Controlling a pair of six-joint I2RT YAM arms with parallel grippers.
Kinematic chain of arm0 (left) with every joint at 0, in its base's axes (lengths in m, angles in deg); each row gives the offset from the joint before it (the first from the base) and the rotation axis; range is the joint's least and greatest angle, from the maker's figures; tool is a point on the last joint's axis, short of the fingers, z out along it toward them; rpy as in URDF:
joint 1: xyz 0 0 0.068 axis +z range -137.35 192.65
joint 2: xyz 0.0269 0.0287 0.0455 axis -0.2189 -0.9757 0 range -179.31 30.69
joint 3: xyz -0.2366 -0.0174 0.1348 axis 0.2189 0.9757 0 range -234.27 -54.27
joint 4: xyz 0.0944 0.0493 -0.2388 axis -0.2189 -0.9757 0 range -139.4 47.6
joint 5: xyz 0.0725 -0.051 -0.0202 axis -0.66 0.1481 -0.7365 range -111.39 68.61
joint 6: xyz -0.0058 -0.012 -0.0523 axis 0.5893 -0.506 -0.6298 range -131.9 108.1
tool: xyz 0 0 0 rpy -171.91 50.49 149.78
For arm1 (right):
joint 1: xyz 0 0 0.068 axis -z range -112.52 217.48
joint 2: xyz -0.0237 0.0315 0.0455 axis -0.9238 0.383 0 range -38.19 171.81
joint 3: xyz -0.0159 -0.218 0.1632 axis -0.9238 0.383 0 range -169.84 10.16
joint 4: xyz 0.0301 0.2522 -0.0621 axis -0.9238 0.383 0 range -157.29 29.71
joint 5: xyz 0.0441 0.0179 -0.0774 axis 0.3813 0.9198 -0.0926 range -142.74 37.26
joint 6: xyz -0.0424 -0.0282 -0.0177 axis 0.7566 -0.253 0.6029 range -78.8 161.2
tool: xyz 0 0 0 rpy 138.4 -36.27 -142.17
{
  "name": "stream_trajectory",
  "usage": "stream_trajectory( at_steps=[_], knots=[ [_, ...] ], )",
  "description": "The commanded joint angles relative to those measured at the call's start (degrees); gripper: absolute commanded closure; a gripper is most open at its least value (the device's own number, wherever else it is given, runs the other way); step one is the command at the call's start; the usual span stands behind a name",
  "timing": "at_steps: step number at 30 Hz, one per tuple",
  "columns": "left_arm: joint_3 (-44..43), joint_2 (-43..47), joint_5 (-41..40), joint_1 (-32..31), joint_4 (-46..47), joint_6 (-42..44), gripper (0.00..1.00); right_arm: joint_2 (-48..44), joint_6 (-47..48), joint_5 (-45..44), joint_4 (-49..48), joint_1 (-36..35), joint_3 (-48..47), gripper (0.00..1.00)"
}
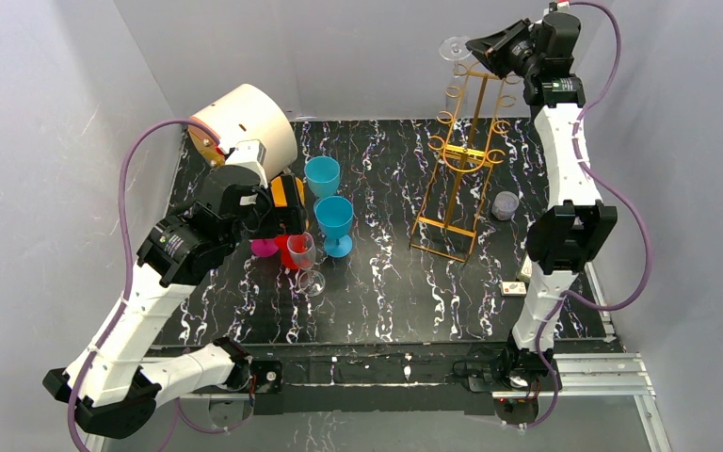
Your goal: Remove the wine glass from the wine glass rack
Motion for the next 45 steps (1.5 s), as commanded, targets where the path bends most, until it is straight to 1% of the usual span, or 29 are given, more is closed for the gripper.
stream_trajectory(
  at_steps=[1, 10, 16, 22, 32, 40, 45],
  knots=[
    [-0.2, 0.2, -0.1, -0.3, -0.1, 0.1, 0.02, 1.3, 1.9, 0.3, -1.0, -0.8, -3.8, 0.99],
    [0.0, 0.4, -0.2, -0.3, -0.3, 0.0, 0.02, 3.0, 2.0, 4.1, -1.5, -1.9, -5.0, 0.99],
    [-0.2, 0.0, 0.0, -0.3, -0.2, 0.1, 0.02, 4.1, 4.3, 2.2, 2.6, -2.4, -7.8, 0.99],
    [-0.2, -0.3, 0.2, -0.3, 0.0, 0.1, 0.02, 5.1, 5.5, 4.5, 3.8, -3.0, -9.7, 0.99],
    [-0.2, -0.4, 0.9, -0.2, 0.4, -0.3, 0.02, 2.0, 3.9, 11.5, 0.3, -3.9, -6.4, 0.99],
    [-0.4, -0.5, 1.9, -0.3, 1.5, -0.9, 0.02, -1.6, 4.4, 18.2, -1.1, -5.6, -4.1, 0.99],
    [-0.4, -0.3, 2.1, -0.3, 1.6, -1.3, 0.02, -4.3, 5.5, 19.7, -0.4, -7.4, -2.4, 0.99]
  ],
)
